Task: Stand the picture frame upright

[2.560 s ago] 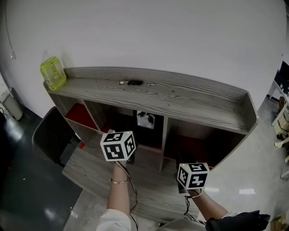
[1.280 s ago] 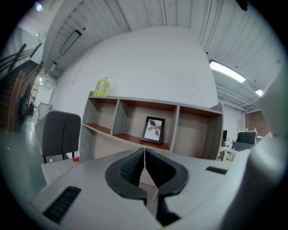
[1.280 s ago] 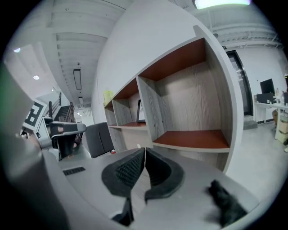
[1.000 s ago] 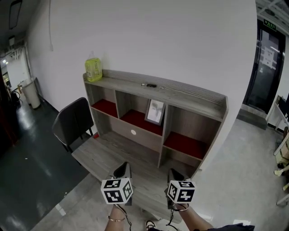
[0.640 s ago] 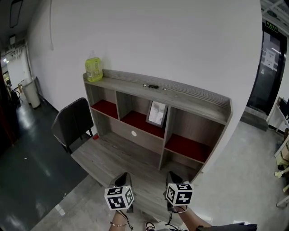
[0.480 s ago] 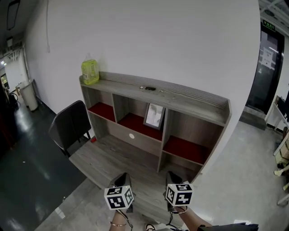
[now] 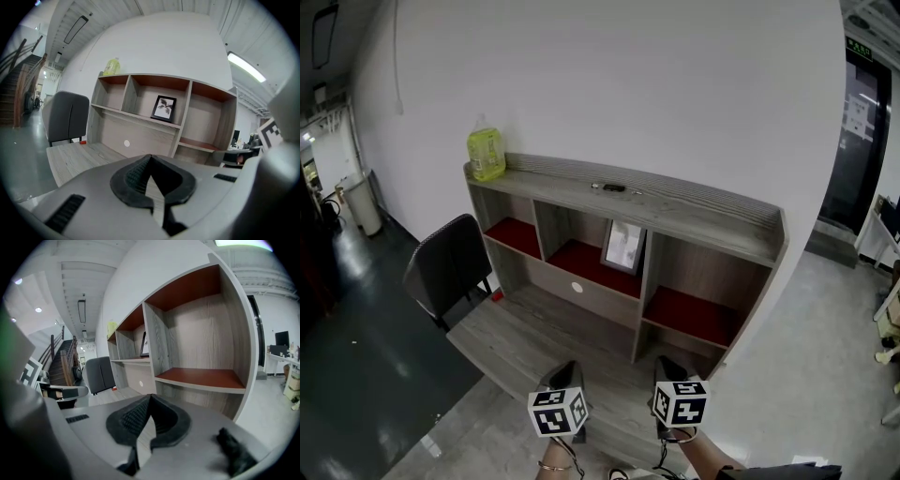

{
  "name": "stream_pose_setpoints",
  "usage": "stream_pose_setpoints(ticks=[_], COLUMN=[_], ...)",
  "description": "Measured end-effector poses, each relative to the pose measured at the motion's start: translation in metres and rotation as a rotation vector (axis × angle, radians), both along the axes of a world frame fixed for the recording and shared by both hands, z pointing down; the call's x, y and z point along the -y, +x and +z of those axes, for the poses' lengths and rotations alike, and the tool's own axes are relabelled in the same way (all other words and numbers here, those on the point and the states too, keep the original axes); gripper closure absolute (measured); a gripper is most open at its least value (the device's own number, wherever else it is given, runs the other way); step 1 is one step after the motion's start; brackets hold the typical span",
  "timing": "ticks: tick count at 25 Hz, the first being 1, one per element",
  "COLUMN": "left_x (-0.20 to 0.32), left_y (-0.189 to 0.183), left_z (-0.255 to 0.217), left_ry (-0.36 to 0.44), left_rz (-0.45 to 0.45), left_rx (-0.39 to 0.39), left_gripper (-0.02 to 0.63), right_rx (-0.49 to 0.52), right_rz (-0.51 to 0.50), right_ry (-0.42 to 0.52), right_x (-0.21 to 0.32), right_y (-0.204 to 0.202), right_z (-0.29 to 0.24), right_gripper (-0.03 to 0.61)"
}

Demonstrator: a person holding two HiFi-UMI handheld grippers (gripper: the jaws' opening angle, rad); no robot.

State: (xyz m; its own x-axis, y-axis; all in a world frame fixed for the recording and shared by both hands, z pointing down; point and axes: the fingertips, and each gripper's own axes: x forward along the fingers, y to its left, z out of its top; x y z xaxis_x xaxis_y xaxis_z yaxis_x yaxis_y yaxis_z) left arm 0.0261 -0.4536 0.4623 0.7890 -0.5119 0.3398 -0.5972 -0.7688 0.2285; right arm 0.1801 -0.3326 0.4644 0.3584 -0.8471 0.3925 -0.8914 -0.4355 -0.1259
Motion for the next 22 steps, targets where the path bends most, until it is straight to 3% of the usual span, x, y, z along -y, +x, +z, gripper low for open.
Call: stream_pose_setpoints(ticks=[22], left_x=[-0.0008], left_y=[0.0086], left_z=[0.0016], left_ry=[0.007], left_rz=[0.017], left_rx=[0.038], left_gripper=[0.602], right_rx=[0.018], right_rz=[0.018], right_ry=[0.006], right_x=[-0.0038], right_y=[0.0101], right_z=[0.0037], right_gripper=[0.548])
